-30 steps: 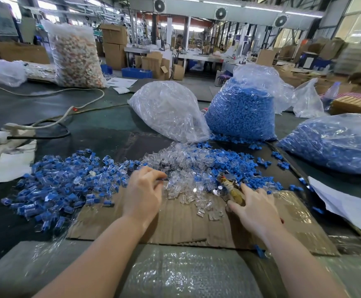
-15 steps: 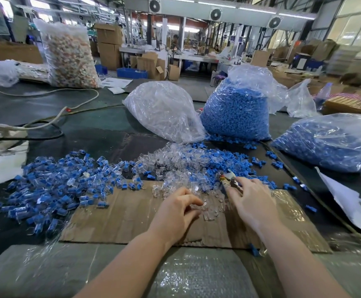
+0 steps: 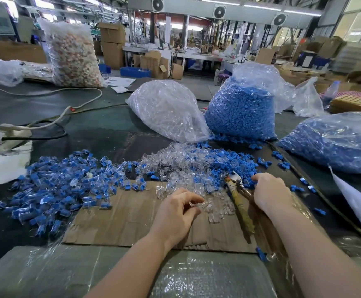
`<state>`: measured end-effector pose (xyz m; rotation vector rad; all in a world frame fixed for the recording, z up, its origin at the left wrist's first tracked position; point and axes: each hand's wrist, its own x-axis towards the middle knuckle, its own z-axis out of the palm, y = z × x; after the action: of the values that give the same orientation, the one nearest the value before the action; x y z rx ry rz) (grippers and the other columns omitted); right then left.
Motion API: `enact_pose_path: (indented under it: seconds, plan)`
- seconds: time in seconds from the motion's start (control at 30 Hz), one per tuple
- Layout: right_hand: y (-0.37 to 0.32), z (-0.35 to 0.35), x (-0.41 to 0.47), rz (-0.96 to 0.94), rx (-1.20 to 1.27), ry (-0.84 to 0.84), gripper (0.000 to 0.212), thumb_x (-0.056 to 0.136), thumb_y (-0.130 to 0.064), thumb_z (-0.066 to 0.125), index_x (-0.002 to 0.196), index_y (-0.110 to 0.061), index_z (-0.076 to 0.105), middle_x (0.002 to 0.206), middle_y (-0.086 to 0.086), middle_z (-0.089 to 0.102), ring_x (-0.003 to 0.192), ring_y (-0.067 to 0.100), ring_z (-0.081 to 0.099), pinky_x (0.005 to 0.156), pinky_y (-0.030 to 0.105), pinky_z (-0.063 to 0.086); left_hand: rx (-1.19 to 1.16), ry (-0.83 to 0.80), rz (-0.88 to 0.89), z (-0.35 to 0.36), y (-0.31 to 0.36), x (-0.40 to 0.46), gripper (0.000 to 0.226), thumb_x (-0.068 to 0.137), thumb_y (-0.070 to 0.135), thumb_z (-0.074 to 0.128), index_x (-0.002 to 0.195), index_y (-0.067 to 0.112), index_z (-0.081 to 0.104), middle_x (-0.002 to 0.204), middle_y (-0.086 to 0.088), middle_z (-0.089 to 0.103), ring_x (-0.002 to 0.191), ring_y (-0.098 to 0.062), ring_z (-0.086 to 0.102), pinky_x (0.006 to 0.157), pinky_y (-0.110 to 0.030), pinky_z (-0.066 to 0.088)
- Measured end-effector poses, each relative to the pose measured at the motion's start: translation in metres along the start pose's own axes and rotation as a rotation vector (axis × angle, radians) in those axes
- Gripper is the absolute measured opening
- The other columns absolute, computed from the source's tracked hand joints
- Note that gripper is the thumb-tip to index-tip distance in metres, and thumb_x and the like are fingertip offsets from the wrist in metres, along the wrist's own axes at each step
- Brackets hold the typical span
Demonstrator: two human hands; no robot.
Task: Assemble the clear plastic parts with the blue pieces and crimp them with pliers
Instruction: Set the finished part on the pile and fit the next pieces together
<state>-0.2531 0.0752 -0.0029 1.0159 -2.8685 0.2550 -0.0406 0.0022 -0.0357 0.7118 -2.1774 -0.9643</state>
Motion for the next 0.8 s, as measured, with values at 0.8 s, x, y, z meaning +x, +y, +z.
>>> enact_pose_path:
  seconds: [0.8]
  plan:
    - [-0.069,0.004,-0.081,-0.466,0.538,0.265,0.011,0.095,-0.02,0.051,0.095,-0.013,0.06,0.088,-0.003,0.059,0.081,0.012,0.053,0.074,0.024,0.044,-0.211,0.068,-0.154,-0.002,-0.003,0.001,0.036,0.081,0.003,0.068,0.095,0.036,0.062,0.083,0.01,0.065,0.073,-0.003,0.06,0.071,-0.013,0.049]
